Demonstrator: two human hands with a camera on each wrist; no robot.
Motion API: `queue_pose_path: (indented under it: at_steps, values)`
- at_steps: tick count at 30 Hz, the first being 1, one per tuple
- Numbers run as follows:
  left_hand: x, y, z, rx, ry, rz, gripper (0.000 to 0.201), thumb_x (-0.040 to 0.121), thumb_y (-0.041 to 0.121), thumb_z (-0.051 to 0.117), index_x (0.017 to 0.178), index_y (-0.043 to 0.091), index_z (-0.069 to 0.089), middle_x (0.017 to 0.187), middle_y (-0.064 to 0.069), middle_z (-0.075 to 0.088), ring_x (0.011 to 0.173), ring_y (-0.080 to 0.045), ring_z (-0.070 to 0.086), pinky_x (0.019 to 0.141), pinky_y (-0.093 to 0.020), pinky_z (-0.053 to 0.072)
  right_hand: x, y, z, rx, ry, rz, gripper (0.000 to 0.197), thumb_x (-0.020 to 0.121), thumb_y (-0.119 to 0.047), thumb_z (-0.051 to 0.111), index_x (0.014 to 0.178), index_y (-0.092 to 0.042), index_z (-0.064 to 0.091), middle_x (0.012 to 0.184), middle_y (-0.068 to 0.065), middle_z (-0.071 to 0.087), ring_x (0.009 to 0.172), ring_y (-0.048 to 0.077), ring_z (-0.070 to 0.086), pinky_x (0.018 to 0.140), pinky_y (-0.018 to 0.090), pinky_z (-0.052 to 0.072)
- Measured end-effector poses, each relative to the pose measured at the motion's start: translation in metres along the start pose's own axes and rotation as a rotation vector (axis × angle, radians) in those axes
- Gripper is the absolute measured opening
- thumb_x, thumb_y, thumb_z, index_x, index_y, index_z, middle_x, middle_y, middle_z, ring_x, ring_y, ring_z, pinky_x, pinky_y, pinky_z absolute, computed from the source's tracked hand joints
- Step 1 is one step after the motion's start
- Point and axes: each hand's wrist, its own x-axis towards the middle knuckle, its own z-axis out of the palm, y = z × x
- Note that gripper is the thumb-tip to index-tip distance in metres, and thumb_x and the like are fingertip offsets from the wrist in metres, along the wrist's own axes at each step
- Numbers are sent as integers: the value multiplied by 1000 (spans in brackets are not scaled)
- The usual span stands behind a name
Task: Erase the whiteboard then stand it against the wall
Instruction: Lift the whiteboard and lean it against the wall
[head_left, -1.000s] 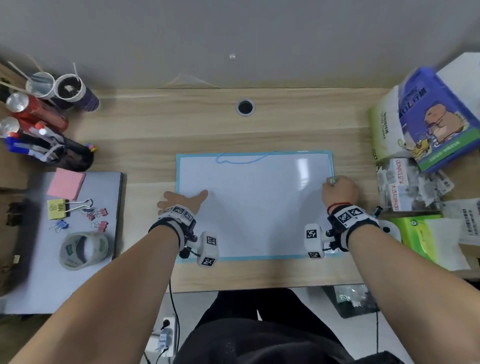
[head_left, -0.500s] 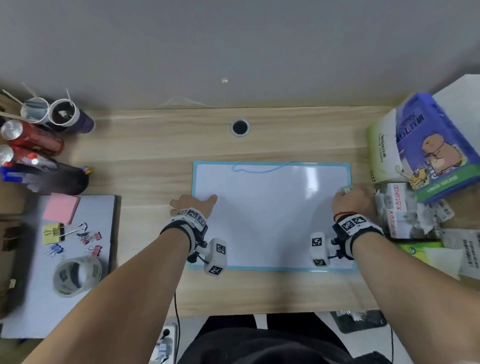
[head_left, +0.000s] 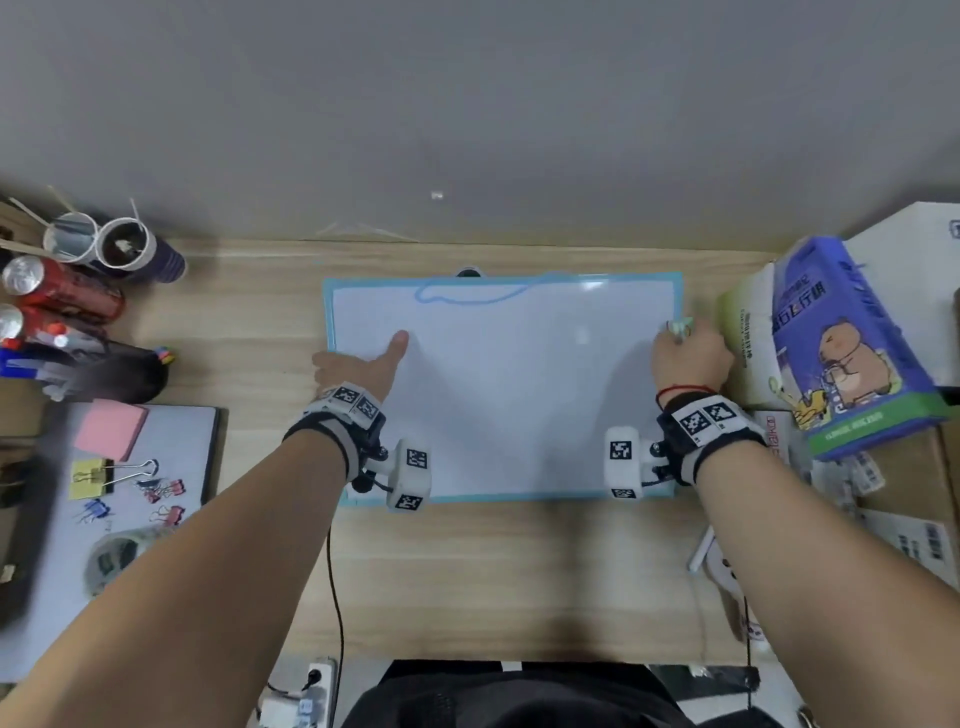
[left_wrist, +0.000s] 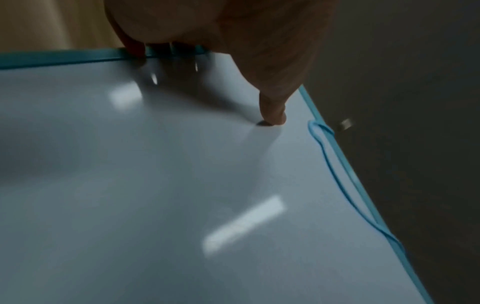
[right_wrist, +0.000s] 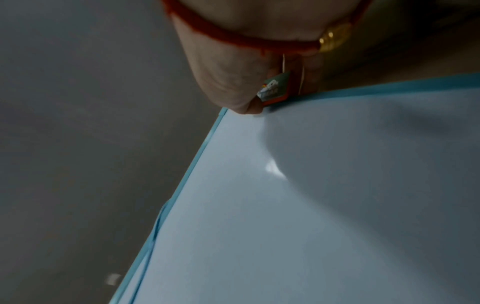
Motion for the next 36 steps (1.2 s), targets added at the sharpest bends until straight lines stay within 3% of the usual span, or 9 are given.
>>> queue_pose_path:
  at_steps: [5, 8, 11, 14, 18, 23, 28, 31, 36]
  values:
    - [15, 52, -33, -294, 145, 241, 107, 61, 70, 72, 134, 4, 29, 134, -17, 50, 121, -36, 54, 102, -46, 45, 36, -62, -25, 192, 135, -230, 16, 92, -20, 54, 97, -8, 63, 92, 12, 67, 77, 27, 58, 66, 26, 38]
    - [26, 73, -41, -464, 168, 418, 104, 57, 64, 78, 129, 5, 31, 133, -12, 50, 122, -29, 53, 106, -40, 43, 54, -78, -28, 291, 254, -294, 24, 88, -25, 51, 102, -12, 64, 104, 13, 65, 90, 28, 61, 74, 27, 42]
    - [31, 89, -41, -547, 160, 544, 98, 61, 58, 80, 126, 5, 29, 132, -10, 48, 120, -22, 53, 106, -37, 44, 65, -84, -29, 380, 309, -329, 38, 86, -18, 51, 120, -8, 61, 115, 17, 59, 102, 24, 59, 82, 14, 35]
    - [32, 105, -40, -584, 147, 619, 93, 65, 56, 79, 126, 8, 28, 132, -7, 47, 119, -19, 53, 106, -30, 43, 72, -87, -33, 429, 339, -349, 45, 83, -17, 50, 127, -8, 58, 116, 17, 58, 105, 25, 58, 87, 13, 34]
    - [36, 118, -39, -583, 143, 659, 92, 67, 55, 78, 127, 7, 28, 132, -7, 45, 119, -18, 51, 106, -27, 40, 79, -88, -34, 468, 351, -349, 49, 84, -18, 52, 130, -6, 55, 120, 16, 57, 110, 24, 58, 92, 12, 34]
    - [39, 137, -47, -613, 203, 730, 84, 70, 46, 80, 123, 5, 29, 127, -5, 44, 117, -15, 49, 103, -19, 39, 89, -99, -37, 531, 413, -400, 48, 83, -16, 51, 129, -2, 56, 117, 19, 58, 107, 22, 58, 86, -3, 29]
    - [42, 142, -42, -511, 236, 665, 107, 64, 57, 78, 136, -3, 25, 133, -13, 37, 127, -26, 40, 113, -36, 33, 91, -102, -28, 484, 398, -392, 49, 84, -17, 52, 131, -1, 53, 121, 18, 57, 111, 27, 57, 91, 7, 30]
    - [44, 142, -43, -489, 249, 658, 112, 66, 58, 76, 141, -5, 22, 138, -16, 36, 132, -28, 37, 115, -37, 30, 92, -101, -28, 448, 398, -407, 48, 85, -18, 53, 130, -2, 54, 120, 18, 58, 110, 27, 57, 91, 12, 31]
    - [45, 147, -44, -469, 246, 618, 119, 67, 61, 74, 146, -5, 15, 144, -18, 31, 137, -31, 33, 116, -39, 28, 92, -101, -26, 434, 389, -397, 47, 87, -17, 54, 131, -3, 53, 122, 16, 58, 112, 23, 57, 90, 1, 27]
